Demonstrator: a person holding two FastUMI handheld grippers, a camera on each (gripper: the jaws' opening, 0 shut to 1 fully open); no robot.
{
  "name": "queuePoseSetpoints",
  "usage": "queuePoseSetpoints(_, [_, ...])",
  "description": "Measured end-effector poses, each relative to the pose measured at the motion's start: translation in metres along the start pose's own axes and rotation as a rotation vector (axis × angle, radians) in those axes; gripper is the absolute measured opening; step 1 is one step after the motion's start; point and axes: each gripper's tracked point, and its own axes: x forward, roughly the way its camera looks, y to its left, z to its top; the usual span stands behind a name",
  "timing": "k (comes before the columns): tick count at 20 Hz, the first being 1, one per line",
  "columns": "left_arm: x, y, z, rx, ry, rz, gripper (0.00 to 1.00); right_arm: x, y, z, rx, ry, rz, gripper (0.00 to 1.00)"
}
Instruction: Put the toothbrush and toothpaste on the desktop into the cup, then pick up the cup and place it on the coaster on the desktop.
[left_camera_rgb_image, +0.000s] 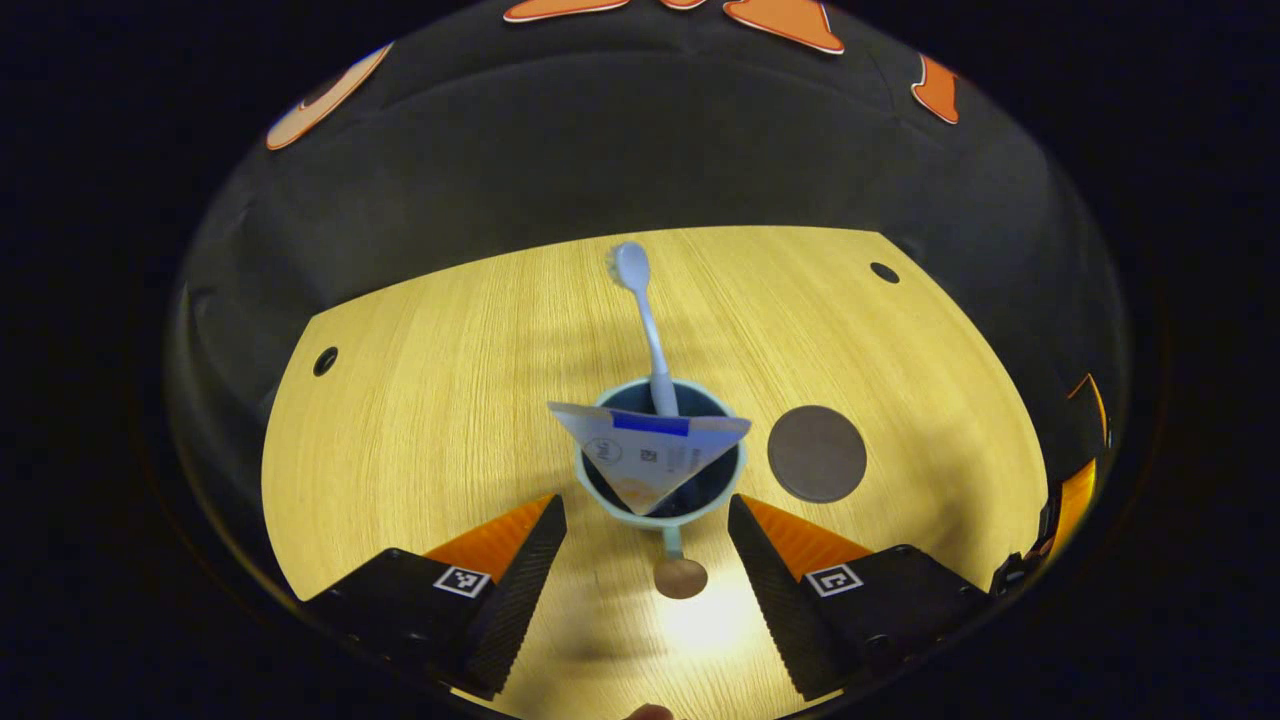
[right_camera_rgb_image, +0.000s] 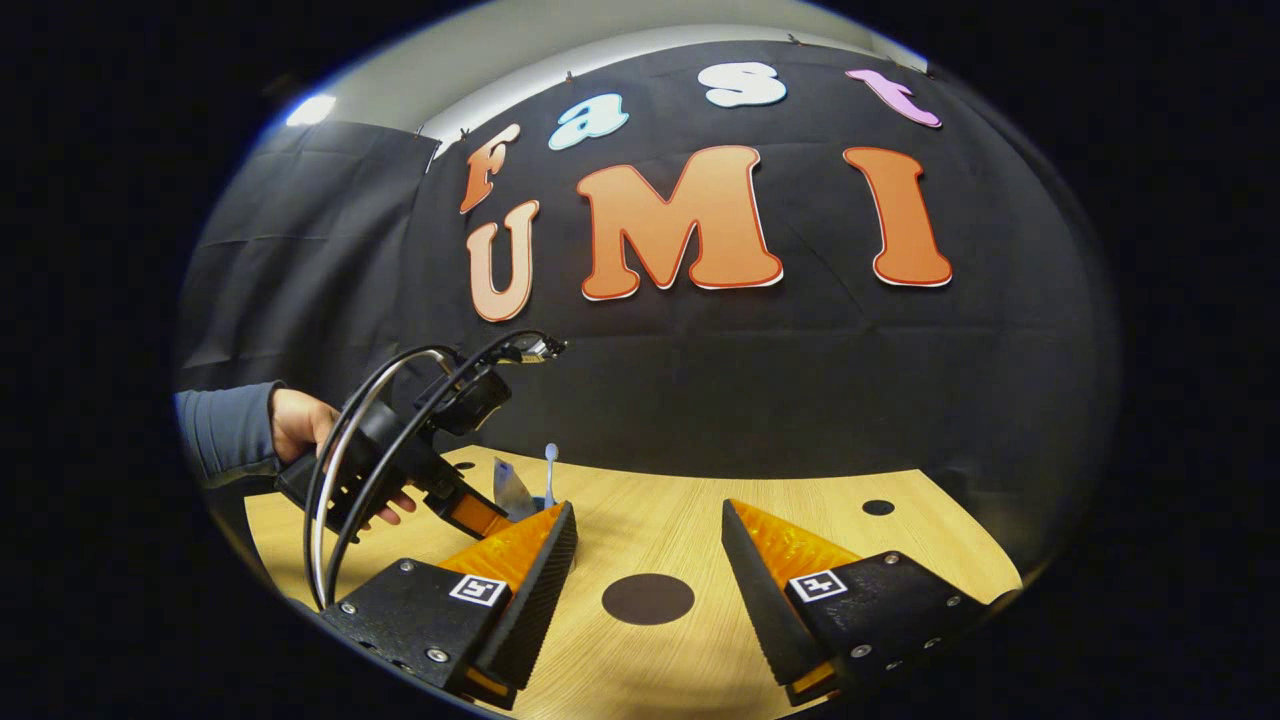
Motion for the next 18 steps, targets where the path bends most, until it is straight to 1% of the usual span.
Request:
queuePoseSetpoints(2, [0.008, 0.002, -0.005, -0.006, 0.03, 0.008, 0.98, -0.003, -0.002, 0.001, 0.001, -0.004, -0.008, 0.88])
queuePoseSetpoints(4, [0.014, -0.001, -0.005, -0.003, 0.055, 0.005, 0.98, -0.005, 0.001, 0.003, 0.012, -0.01, 0.001, 0.88])
queuePoseSetpoints(6, [0.017, -0.007, -0.01, -0.002, 0.093, 0.005, 0.88, -0.008, 0.002, 0.006, 0.012, -0.02, 0.001, 0.87])
queuePoseSetpoints(7, [0.019, -0.007, -0.012, 0.002, 0.107, 0.013, 0.76, -0.01, 0.003, 0.006, 0.01, -0.025, 0.002, 0.87])
queuePoseSetpoints(8, [0.021, -0.007, -0.012, 0.004, 0.11, 0.016, 0.76, -0.012, 0.003, 0.006, 0.008, -0.025, 0.0, 0.87])
queuePoseSetpoints(10, [0.021, -0.008, -0.016, 0.0, 0.12, 0.016, 0.71, -0.015, 0.003, 0.006, 0.006, -0.025, 0.001, 0.88])
queuePoseSetpoints(13, [0.021, -0.007, -0.014, -0.015, 0.143, 0.032, 0.29, -0.018, 0.001, 0.006, 0.006, -0.03, -0.002, 0.87])
queuePoseSetpoints(14, [0.019, -0.009, -0.008, -0.019, 0.13, 0.029, 0.34, -0.019, 0.002, 0.006, 0.01, -0.032, 0.002, 0.88])
queuePoseSetpoints(15, [0.018, -0.011, -0.002, -0.022, 0.124, 0.028, 0.27, -0.02, 0.001, 0.006, 0.011, -0.034, -0.003, 0.88])
queuePoseSetpoints(18, [0.016, -0.017, 0.021, -0.017, 0.089, 0.021, 0.24, -0.024, -0.003, 0.005, 0.019, -0.039, -0.013, 0.87])
